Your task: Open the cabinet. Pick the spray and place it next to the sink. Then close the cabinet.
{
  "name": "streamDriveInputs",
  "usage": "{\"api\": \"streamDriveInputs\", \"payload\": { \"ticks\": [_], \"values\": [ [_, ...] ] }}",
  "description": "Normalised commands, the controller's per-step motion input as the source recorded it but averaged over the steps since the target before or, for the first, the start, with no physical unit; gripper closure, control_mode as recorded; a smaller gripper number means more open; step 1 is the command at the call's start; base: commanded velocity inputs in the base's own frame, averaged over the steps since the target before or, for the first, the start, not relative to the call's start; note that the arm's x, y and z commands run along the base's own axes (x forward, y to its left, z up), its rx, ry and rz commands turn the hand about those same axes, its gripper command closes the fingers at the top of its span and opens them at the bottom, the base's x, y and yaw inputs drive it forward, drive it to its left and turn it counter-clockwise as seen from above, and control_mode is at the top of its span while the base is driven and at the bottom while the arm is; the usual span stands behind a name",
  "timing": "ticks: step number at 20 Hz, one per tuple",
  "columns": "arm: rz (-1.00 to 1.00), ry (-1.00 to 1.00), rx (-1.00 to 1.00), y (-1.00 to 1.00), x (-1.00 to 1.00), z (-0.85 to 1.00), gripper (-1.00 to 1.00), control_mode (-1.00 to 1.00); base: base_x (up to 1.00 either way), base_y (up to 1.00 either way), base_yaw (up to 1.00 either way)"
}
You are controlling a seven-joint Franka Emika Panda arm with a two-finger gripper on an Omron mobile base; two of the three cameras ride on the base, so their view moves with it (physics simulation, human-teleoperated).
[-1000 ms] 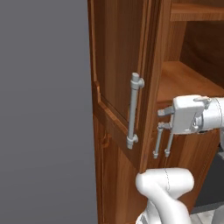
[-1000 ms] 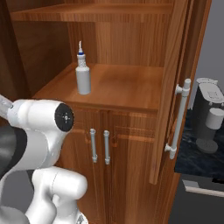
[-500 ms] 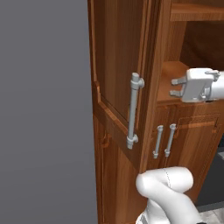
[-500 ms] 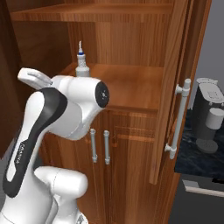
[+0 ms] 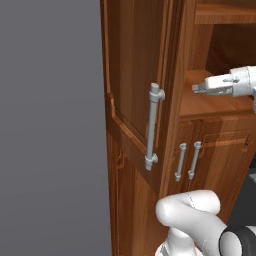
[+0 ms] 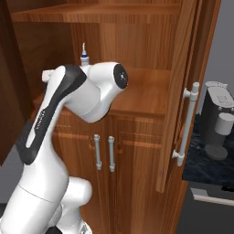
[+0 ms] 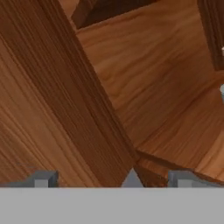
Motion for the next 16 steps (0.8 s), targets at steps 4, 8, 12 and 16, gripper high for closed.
{"api": "streamDriveInputs", "payload": {
  "ticks": [4, 8, 12, 16],
  "values": [
    [-0.21, -0.28, -0.18, 0.22, 0.3, -0.11, -1.0, -1.0, 0.0, 0.0, 0.0],
    [-0.27, -0.07, -0.13, 0.38, 0.37, 0.0, -1.0, -1.0, 0.0, 0.0, 0.0],
    [-0.25, 0.02, -0.13, 0.12, 0.34, -0.16, -1.0, -1.0, 0.0, 0.0, 0.0],
    [-0.21, 0.11, -0.12, 0.0, 0.39, -0.06, -1.0, -1.0, 0.0, 0.0, 0.0]
  ]
}}
